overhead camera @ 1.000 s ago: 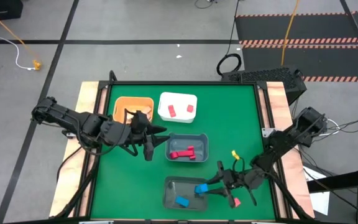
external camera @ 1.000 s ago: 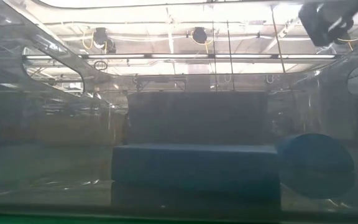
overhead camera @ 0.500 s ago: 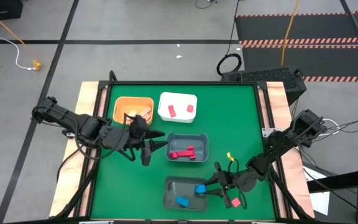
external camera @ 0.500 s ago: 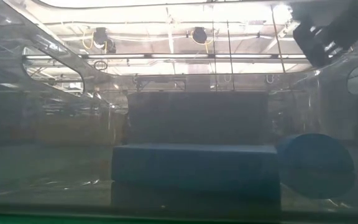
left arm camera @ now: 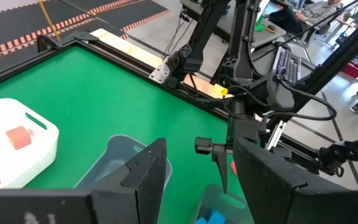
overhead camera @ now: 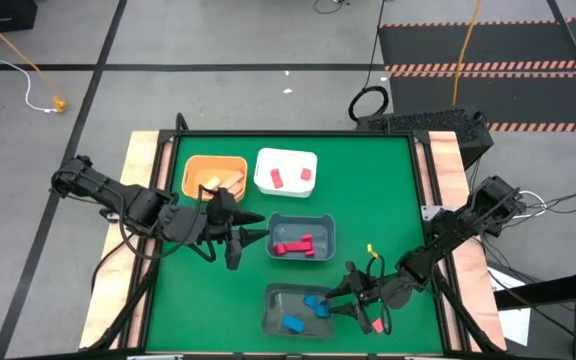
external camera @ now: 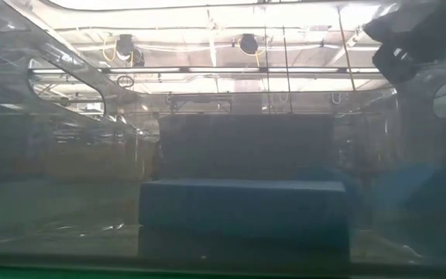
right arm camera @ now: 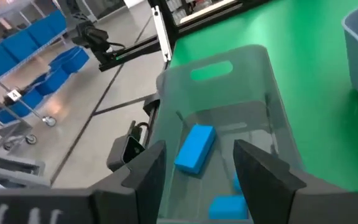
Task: Sort & place blocks by color
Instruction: Put the orange wooden block into the white bin
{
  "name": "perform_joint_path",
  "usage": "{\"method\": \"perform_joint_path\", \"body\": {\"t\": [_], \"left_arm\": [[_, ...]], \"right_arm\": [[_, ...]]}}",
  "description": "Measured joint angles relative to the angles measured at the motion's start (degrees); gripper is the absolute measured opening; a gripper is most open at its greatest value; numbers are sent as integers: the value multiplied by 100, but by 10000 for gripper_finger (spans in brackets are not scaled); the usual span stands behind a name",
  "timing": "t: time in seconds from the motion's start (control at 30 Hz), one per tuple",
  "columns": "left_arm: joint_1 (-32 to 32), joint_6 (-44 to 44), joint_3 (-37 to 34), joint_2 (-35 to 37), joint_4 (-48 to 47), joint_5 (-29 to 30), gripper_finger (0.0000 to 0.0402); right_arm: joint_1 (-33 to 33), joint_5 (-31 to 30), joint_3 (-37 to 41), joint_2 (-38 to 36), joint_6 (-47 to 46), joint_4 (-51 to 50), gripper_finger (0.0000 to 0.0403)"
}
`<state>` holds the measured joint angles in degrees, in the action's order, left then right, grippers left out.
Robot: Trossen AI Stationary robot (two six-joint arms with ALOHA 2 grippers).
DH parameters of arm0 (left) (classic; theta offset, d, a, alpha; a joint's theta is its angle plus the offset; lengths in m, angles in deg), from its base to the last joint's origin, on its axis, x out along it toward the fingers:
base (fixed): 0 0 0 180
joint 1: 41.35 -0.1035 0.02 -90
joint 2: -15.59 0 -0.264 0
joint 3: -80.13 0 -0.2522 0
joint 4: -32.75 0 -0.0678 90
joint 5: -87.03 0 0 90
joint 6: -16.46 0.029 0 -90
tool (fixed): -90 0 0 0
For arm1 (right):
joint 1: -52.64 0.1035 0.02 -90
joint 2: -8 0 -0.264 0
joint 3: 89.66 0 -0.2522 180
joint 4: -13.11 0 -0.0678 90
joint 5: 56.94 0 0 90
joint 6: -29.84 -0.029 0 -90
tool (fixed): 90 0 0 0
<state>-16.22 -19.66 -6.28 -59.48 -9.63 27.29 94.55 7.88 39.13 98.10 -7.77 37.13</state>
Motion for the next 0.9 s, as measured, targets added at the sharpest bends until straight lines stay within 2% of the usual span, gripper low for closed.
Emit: {"method": "perform_joint_path", "body": {"t": [0.07, 0.17, 0.27, 0.4, 0.57, 0.8, 0.9], "left_arm": [[23, 0, 0, 0, -27, 0, 186], [75, -2, 0, 0, -74, 2, 186], [113, -17, 0, 0, -205, 2, 186], [131, -103, -2, 0, -325, 2, 186], [126, -104, -2, 0, -342, 4, 186], [126, -13, -2, 0, -342, 37, 186], [126, -11, -2, 0, -363, 133, 186]], "right_arm": [[1, 123, 0, -57, -154, -35, 181], [71, 793, 0, -313, -307, -212, 181], [264, 1211, -2, -635, -826, -876, 182], [625, 1480, -2, -1009, -1650, -1898, 182], [1163, 1707, 0, -1097, -2466, -3023, 182], [1408, 1796, 0, -1097, -2459, -4073, 183], [1407, 1797, 0, -1097, -2150, -4373, 183]]}}
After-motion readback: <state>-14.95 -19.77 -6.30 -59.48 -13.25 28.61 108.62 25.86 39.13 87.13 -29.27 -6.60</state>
